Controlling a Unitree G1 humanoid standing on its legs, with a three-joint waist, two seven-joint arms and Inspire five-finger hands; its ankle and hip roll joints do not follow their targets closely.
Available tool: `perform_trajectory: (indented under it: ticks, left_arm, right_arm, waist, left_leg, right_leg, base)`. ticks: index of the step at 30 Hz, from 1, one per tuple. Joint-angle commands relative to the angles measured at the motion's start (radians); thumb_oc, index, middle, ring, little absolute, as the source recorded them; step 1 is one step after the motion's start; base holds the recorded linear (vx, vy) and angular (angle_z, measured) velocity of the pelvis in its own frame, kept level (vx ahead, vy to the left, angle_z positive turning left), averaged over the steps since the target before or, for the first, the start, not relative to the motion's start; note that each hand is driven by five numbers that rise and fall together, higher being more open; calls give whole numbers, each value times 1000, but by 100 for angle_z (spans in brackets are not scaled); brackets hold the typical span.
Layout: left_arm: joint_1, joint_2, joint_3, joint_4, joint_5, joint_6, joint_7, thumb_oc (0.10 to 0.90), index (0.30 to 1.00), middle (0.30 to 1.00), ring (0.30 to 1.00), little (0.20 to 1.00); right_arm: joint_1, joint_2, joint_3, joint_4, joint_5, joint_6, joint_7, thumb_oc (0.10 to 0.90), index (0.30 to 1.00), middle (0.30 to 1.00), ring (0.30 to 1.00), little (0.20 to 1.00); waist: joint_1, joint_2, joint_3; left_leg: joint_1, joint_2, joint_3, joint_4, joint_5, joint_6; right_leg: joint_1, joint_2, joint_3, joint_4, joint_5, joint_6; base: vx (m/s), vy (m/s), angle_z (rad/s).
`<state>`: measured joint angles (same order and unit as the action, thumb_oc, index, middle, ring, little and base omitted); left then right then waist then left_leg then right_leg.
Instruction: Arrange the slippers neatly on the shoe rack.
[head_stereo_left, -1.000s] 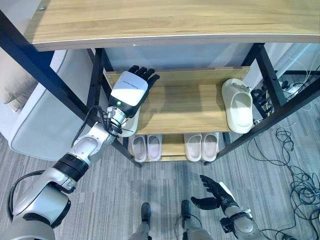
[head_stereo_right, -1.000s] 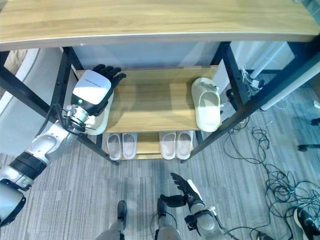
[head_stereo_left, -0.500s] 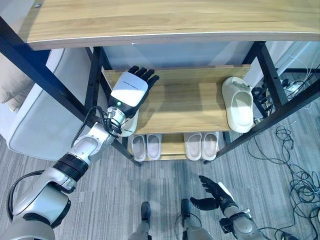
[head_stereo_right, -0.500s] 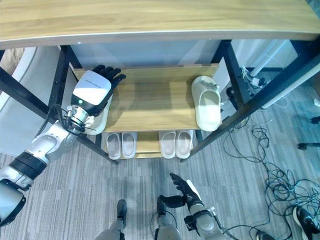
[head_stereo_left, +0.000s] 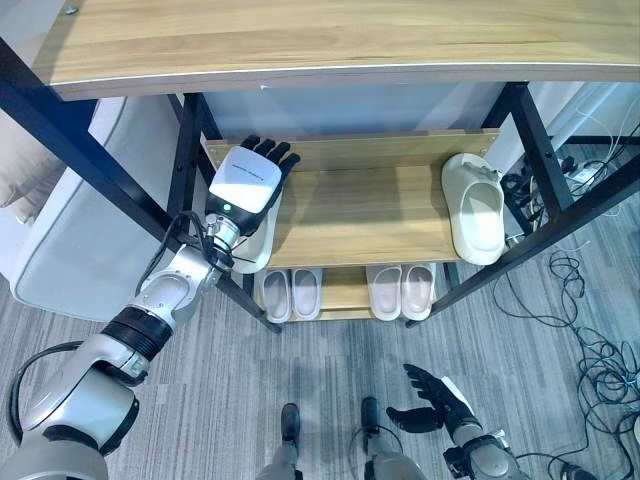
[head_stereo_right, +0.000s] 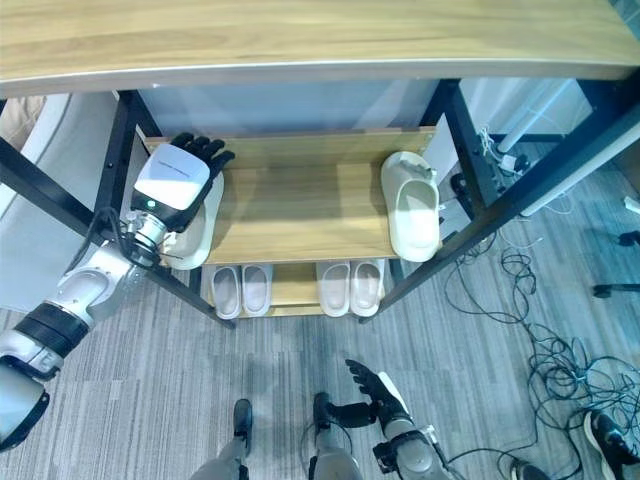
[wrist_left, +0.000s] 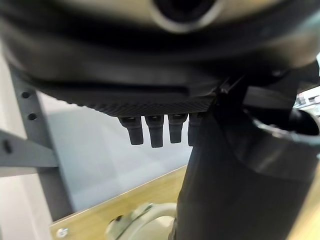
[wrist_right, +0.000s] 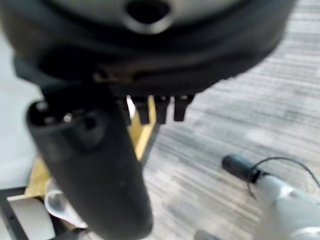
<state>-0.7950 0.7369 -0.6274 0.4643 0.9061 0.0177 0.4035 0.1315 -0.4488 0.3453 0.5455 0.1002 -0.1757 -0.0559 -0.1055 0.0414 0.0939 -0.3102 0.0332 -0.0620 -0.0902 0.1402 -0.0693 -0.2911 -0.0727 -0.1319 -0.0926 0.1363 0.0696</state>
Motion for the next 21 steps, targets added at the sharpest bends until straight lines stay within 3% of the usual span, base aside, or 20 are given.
perform_trajectory:
  ticks: [1,21]
  left_arm:
    - [-194,45,40,17,12,37,76,800,900,900,900,900]
    - [-258,-28,-47,127,-4,43,85,800,900,900,900,900]
  right_arm:
    - [17,-33,-26,-59,-11,-60,-25,800,900,900,900,900]
    - [-36,-17,6,-11,-8,-70,-64,800,900,900,900,900]
  waist:
    - [8,3,-19]
    - [1,-18,6]
  left_leg:
    - [-10,-37,39,3,-77,1]
    - [-53,-30,41,3,-66,1]
  right_leg:
    - [-28,10,17,5,-96,59]
    - [-78,9,20,5,-77,66]
  base:
    - [0,0,0]
    - [0,0,0]
